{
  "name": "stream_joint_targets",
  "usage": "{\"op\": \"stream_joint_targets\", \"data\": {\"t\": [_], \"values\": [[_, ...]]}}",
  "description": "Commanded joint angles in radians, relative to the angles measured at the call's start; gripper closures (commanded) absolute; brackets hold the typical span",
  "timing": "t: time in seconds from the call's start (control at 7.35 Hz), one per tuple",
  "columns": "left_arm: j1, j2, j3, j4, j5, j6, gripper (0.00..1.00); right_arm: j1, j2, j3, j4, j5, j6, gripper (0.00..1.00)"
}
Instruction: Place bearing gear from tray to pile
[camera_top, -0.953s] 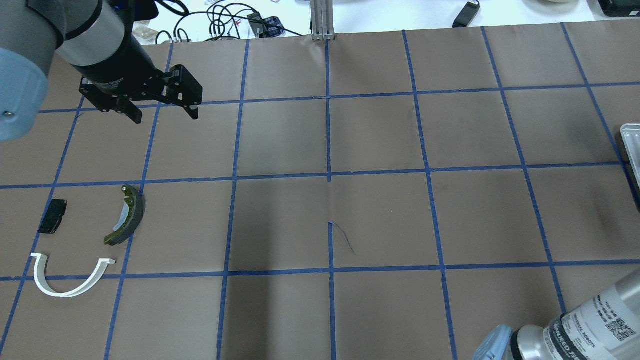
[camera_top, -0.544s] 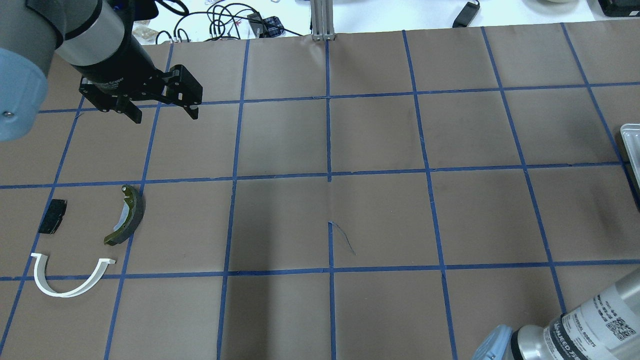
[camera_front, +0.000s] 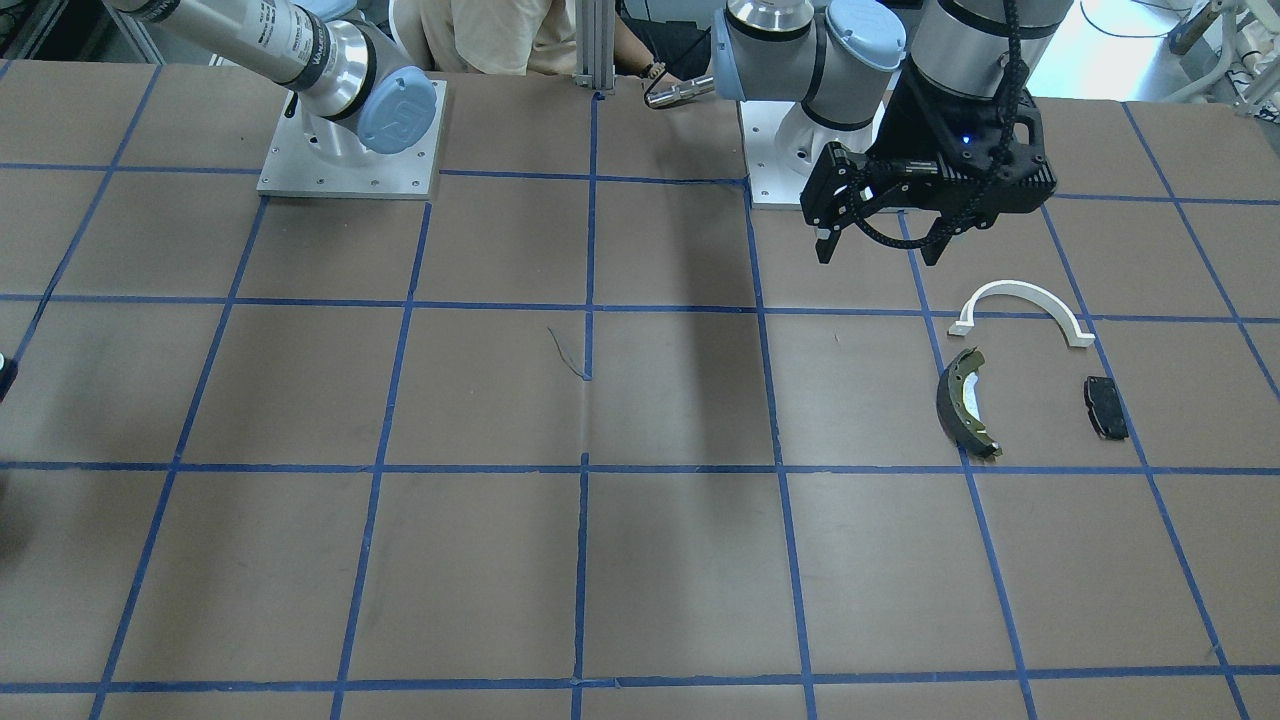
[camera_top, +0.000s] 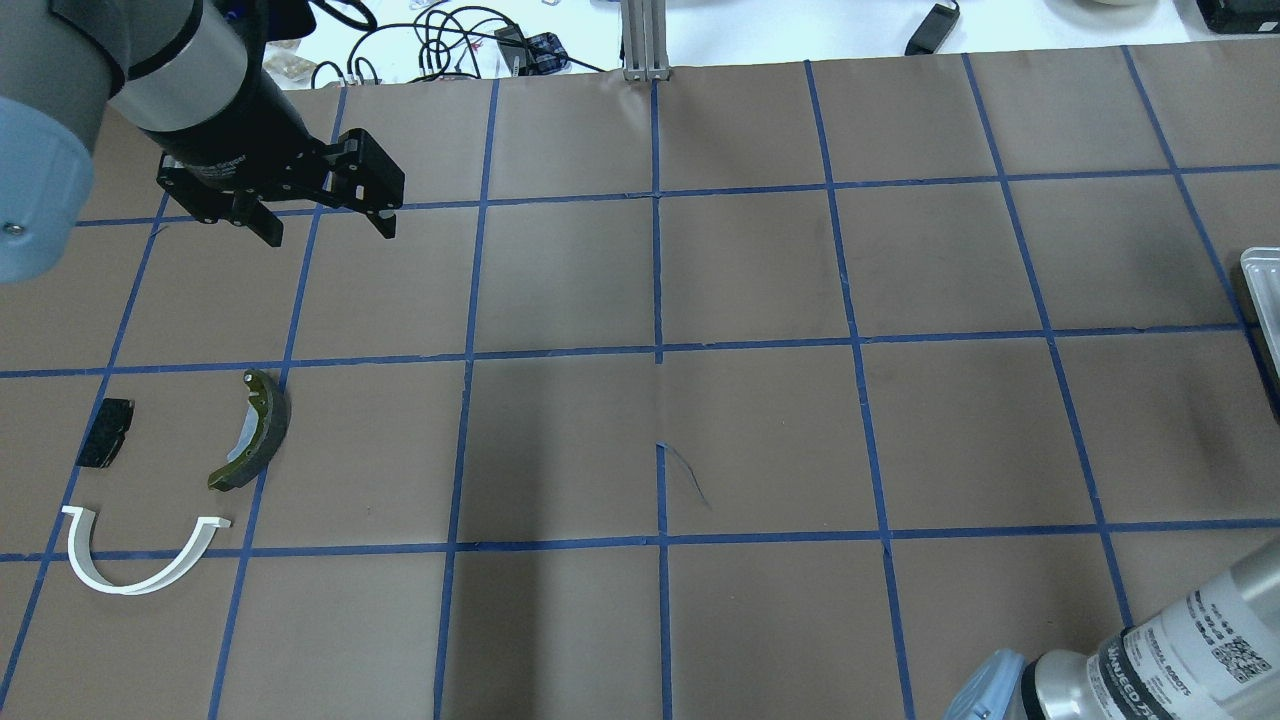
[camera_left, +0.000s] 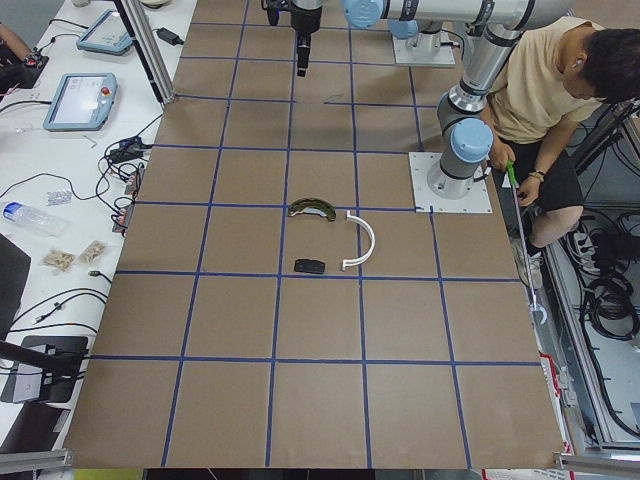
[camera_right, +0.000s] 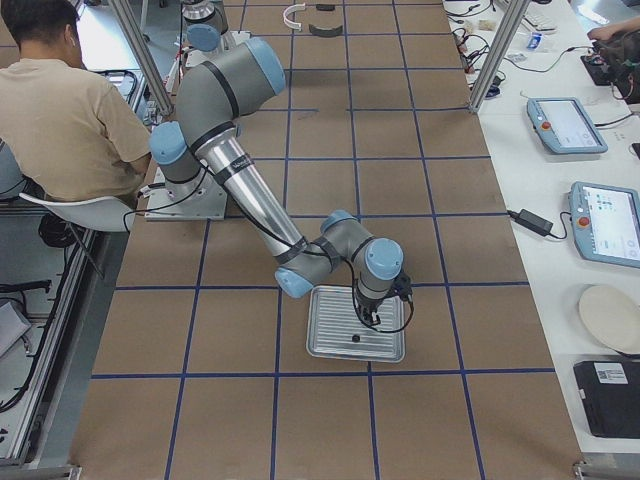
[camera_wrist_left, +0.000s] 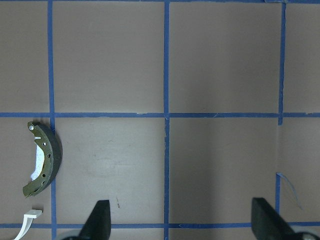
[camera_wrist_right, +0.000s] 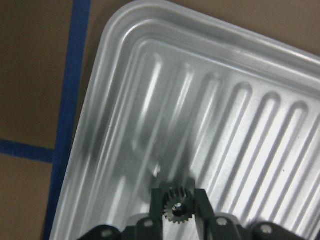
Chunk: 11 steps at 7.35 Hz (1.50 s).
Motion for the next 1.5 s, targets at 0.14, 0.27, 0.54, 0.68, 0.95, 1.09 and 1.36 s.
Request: {"op": "stream_joint_targets", "data": {"t": [0.14,0.27,0.54,0.68,0.95,1.09,1.36], "values": [[0.000,0.000,0.002,0.000,0.000,0.000,0.00,0.145,-0.175,0.026,0.180,0.002,0.216,1.00],[0.000,0.002,0.002,0.000,0.000,0.002,0.00,0.254,-0.235,0.045,0.228,0.002,0.349,1.00],[0.000,0.002,0.002,0.000,0.002,0.002,0.00,0.460,-0.337,0.098,0.297,0.002,0.547,0.98],[0.000,0.002,0.002,0.000,0.002,0.002,0.00,0.562,-0.374,0.158,0.311,0.008,0.650,0.97],[0.000,0.002,0.002,0.000,0.000,0.003,0.00,0.779,-0.407,0.259,0.298,0.008,0.942,0.97],[0.000,0.002,0.002,0.000,0.000,0.003,0.00,0.900,-0.410,0.267,0.291,0.010,1.141,0.97],[0.003,-0.023,0.032,0.006,0.003,0.031,0.00,1.160,-0.331,0.263,0.094,0.013,1.495,0.95]]}}
